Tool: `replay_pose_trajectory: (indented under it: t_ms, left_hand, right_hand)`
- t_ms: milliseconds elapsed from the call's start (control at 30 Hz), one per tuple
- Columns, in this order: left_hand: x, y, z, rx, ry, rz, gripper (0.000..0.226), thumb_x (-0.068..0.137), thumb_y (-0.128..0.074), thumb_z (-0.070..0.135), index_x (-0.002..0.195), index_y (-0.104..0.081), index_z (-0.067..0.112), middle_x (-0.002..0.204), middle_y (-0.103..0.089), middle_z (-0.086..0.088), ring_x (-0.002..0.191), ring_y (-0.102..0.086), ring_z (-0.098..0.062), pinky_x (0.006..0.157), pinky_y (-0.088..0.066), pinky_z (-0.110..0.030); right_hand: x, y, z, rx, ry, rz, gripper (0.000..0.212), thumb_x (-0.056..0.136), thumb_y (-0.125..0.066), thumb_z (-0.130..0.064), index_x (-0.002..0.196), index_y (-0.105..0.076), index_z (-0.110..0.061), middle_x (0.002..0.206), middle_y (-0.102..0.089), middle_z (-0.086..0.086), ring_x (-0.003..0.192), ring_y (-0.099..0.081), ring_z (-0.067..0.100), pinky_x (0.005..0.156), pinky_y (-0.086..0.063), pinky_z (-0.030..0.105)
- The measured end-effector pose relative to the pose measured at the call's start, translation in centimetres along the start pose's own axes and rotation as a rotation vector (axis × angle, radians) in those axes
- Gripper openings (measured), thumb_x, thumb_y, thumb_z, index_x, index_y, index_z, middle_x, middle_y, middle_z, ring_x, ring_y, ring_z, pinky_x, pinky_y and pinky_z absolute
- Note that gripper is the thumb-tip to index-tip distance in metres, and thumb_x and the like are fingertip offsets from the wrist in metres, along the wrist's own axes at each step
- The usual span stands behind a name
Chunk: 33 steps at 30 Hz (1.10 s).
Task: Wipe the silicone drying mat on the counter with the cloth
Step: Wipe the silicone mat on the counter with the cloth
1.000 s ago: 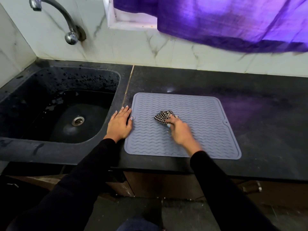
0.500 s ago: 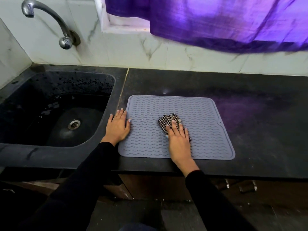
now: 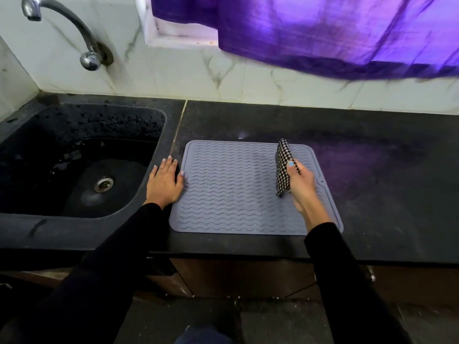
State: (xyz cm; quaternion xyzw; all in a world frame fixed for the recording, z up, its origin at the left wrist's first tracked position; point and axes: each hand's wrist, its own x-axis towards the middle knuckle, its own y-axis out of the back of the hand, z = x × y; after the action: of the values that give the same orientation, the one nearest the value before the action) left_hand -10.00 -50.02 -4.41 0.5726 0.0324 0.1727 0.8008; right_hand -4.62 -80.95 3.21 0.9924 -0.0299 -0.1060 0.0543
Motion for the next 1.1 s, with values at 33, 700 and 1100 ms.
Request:
replay_pose_trajectory:
  t_ms: [33, 700, 1100]
  left_hand:
    - [0.0, -0.1, 0.0, 0.002, 0.0, 0.0, 0.069, 0.086, -0.019, 0.045, 0.14, -0.036, 0.006, 0.152, -0.027, -0.012, 0.142, -0.019, -0.023, 0.115, -0.01, -0.041]
    - [0.0, -0.2, 0.0, -0.029, -0.001, 0.035, 0.067, 0.086, -0.023, 0.045, 0.139, -0.038, 0.007, 0.151, -0.029, -0.01, 0.142, -0.02, -0.021, 0.116, -0.011, -0.04]
    - [0.3, -0.4, -0.3, -0.016, -0.012, 0.013, 0.062, 0.088, -0.018, 0.041, 0.143, -0.033, 0.018, 0.154, -0.024, -0.008, 0.143, -0.015, -0.02, 0.116, -0.007, -0.04]
  right_hand:
    - [-0.7, -0.5, -0.1, -0.215, 0.13, 0.035, 0.039, 0.098, -0.042, -0.017, 0.136, -0.044, -0.012, 0.132, -0.054, 0.008, 0.116, -0.053, 0.022, 0.095, -0.044, 0.029]
    - [-0.7, -2.5, 0.1, -0.069, -0.122, -0.251, 0.03, 0.097, -0.044, -0.017, 0.122, -0.054, -0.004, 0.091, -0.063, 0.0, 0.073, -0.057, 0.011, 0.05, -0.048, 0.014]
    - [-1.8, -10.5, 5.7, -1.142, 0.519, -0.125, 0.049, 0.1, -0.027, -0.022, 0.147, -0.018, -0.01, 0.156, -0.012, 0.011, 0.145, -0.007, 0.023, 0.117, 0.002, 0.033]
